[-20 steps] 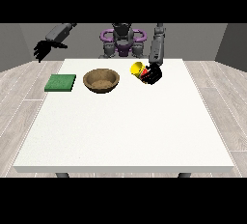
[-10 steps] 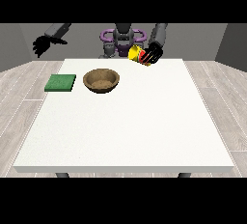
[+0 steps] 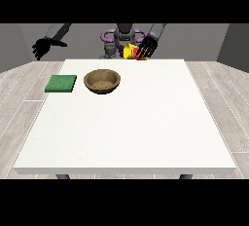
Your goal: Pick the cup and pour the ball into the bowl, then pick the bowl and place it on the pad
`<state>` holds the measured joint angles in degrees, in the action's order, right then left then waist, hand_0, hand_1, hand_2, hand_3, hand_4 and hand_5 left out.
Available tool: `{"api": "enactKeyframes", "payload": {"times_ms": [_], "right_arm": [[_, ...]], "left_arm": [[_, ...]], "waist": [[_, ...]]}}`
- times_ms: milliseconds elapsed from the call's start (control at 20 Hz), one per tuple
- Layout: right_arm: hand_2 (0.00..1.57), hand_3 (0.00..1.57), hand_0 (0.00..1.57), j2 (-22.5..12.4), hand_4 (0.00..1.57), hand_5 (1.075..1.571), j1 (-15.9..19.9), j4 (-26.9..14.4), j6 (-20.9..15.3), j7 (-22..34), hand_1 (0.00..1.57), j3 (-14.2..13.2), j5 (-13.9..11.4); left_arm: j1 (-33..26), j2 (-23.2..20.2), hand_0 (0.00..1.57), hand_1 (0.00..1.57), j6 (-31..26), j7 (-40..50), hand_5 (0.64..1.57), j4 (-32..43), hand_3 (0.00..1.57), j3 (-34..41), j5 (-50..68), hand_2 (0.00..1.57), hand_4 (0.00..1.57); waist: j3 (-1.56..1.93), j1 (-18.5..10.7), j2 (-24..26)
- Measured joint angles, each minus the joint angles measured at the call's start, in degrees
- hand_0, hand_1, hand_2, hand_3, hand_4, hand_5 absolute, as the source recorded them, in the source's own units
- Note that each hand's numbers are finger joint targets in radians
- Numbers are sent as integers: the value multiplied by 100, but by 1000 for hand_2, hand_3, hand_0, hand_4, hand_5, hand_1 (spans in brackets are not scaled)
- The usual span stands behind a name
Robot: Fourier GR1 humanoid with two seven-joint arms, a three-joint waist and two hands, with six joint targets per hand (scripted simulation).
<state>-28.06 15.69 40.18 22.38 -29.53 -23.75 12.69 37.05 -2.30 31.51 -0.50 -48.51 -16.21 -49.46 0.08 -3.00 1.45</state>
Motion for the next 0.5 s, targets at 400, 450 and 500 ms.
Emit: {"api": "enactKeyframes", "payload": {"times_ms": [400, 450, 500], "right_arm": [[0, 29, 0, -26, 0, 1533, 356, -323, -52, -58, 0, 82, -107], [0, 180, 0, -53, 0, 1534, 406, -348, -67, -30, 0, 90, -119], [0, 158, 0, -93, 0, 1533, 483, -362, -51, 23, 0, 96, -117]], "left_arm": [[339, 192, 531, 531, -254, 1432, 1569, -239, 1571, -1007, -1138, 1571, 930], [373, 202, 549, 549, -307, 1585, 1565, -279, 1571, -1097, -1264, 1571, 935], [436, 207, 545, 545, -345, 1703, 1571, -284, 1571, -1158, -1396, 1571, 901]], "waist": [[-3, 127, -23], [-3, 131, -33], [-2, 152, -75]]}}
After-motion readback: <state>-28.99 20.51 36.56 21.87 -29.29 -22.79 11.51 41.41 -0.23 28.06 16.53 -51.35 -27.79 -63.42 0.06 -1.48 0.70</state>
